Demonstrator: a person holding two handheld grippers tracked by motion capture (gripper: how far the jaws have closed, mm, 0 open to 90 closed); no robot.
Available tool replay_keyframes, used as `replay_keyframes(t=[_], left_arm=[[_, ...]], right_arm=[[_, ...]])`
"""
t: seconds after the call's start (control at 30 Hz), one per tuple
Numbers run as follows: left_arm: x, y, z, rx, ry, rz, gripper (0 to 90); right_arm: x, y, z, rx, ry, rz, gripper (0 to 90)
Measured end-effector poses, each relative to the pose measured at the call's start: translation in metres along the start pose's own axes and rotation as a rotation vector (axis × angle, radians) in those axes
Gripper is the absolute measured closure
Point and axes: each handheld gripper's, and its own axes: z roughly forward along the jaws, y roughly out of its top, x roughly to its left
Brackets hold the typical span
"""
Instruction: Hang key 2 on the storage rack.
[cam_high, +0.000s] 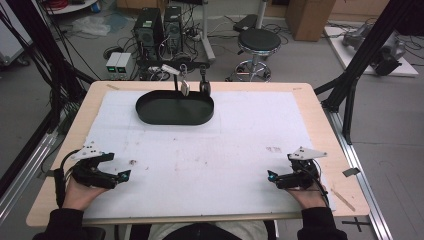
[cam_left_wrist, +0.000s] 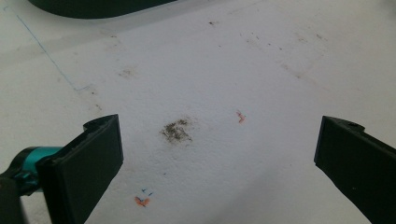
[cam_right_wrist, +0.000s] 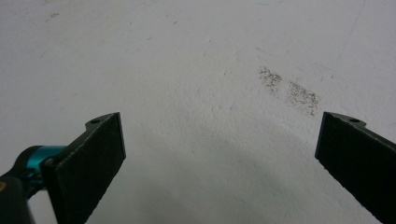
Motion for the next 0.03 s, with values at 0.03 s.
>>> replay_keyframes(t=[0.03], left_arm=[[0.0005, 0.0, -0.0003, 0.002, 0.0, 0.002, 1.7]], right_arm=[[-0.0005, 0.0, 0.0003, 0.0, -0.002, -0.006, 0.8]])
